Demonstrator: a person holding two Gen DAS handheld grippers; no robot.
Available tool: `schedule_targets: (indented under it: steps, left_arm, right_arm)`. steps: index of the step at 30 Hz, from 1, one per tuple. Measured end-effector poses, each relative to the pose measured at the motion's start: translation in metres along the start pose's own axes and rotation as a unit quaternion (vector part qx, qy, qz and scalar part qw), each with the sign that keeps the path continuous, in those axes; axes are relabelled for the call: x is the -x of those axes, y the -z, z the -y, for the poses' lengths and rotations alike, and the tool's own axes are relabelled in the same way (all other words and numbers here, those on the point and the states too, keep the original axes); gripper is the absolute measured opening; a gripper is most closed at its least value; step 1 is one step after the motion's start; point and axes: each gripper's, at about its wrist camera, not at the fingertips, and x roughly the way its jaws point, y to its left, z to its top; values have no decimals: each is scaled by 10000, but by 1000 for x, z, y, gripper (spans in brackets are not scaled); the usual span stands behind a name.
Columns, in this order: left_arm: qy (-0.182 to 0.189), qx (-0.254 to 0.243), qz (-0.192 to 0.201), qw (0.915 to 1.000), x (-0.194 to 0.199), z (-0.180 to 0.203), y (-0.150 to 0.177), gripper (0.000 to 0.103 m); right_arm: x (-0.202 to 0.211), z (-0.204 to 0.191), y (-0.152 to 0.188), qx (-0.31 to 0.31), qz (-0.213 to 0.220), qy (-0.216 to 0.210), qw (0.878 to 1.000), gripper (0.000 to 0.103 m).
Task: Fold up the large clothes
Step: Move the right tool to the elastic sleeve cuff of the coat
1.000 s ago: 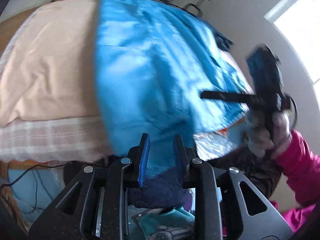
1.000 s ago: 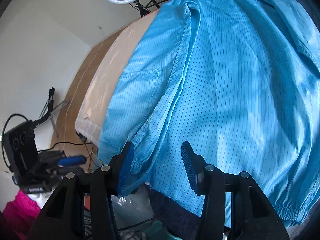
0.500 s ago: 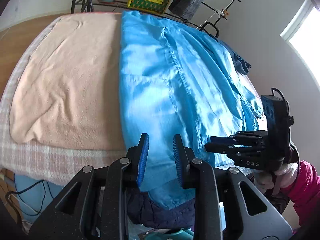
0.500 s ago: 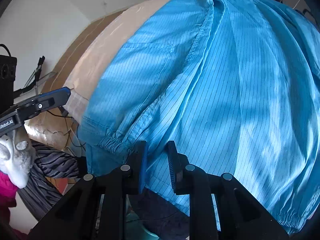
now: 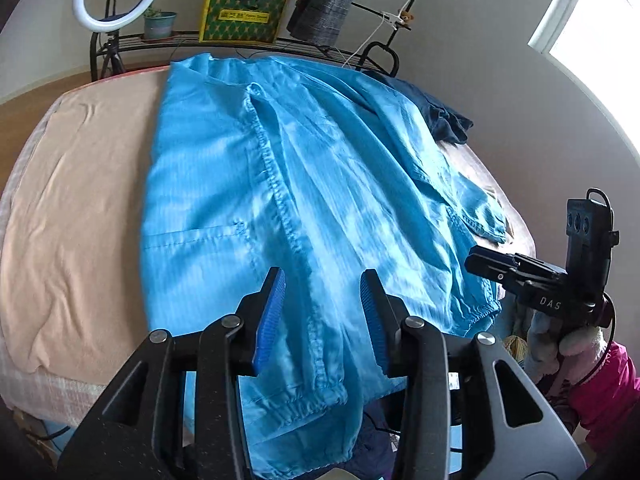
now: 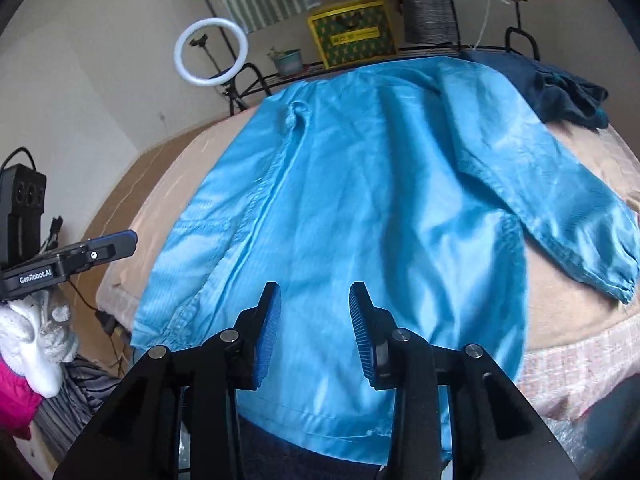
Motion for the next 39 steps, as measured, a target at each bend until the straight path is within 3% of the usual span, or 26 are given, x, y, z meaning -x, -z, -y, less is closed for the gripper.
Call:
schedule_targets:
  steps: [2,8,12,16,23,33,39]
  left_arm:
    - [56,-98,-82,9999,-12,12,-5,40]
    - [226,-422,-435,9979,-47,44,-15,40]
    - [222,-372,-649,9969,-70,50,-12,42]
    - [217,-218,-864,9958,-84,45,-9,42]
    - [216,25,-903,9957,-93,37,-8,42]
    - [53,-234,-1103,9936,-100,43,-3,42]
    - [99,-366,-1058,9937,-96,47,-3,42]
  right_arm:
    - [11,23,-3,-253,80,154,9995,44]
    - [41,89,-10,-999,300,622,9926,45]
    - [65,142,-10,-1724,587,576,9816,45]
    - [83,195,-16,-2155,863,796,9694,45]
    - [84,271,-20,-2965,1042,921,9449,45]
    - [42,305,-22,-3122,334,1438,9385,45]
    - [40,303,-19,-3157,278,1431,9376,44]
